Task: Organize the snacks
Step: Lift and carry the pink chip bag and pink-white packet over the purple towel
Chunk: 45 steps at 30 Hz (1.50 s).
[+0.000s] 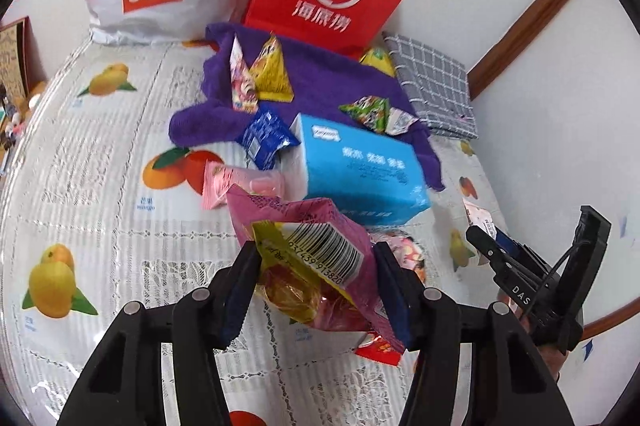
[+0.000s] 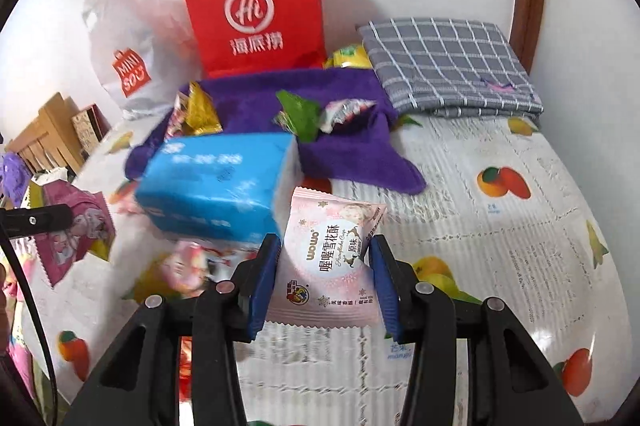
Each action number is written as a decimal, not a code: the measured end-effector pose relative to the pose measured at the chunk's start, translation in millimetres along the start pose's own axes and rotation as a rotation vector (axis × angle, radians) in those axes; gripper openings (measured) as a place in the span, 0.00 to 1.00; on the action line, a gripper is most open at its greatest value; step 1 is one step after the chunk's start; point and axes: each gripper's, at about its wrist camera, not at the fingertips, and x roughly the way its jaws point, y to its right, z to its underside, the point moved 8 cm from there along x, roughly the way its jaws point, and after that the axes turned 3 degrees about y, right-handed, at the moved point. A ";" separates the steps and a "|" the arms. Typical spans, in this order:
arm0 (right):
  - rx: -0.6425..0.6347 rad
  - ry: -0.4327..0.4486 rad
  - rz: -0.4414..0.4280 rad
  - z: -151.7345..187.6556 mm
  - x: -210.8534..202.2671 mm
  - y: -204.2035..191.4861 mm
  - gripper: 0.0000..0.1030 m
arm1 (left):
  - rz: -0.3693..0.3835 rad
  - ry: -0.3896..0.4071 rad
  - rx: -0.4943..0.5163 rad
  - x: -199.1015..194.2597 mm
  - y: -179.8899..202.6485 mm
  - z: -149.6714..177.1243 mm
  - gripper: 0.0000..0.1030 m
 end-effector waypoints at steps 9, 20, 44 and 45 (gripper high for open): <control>-0.019 0.062 -0.005 -26.5 -37.8 -23.6 0.44 | 0.052 0.041 0.030 -23.5 18.4 -22.2 0.54; 0.030 0.076 -0.038 -50.4 -48.5 -33.0 0.44 | 0.037 0.096 0.067 -37.0 32.8 -50.3 0.54; -0.005 0.101 -0.095 -97.4 -46.5 -17.0 0.44 | -0.025 0.180 0.027 -40.3 57.7 -78.4 0.54; -0.012 0.102 -0.101 -98.5 -46.3 -16.8 0.44 | -0.028 0.186 0.020 -41.1 58.7 -78.4 0.54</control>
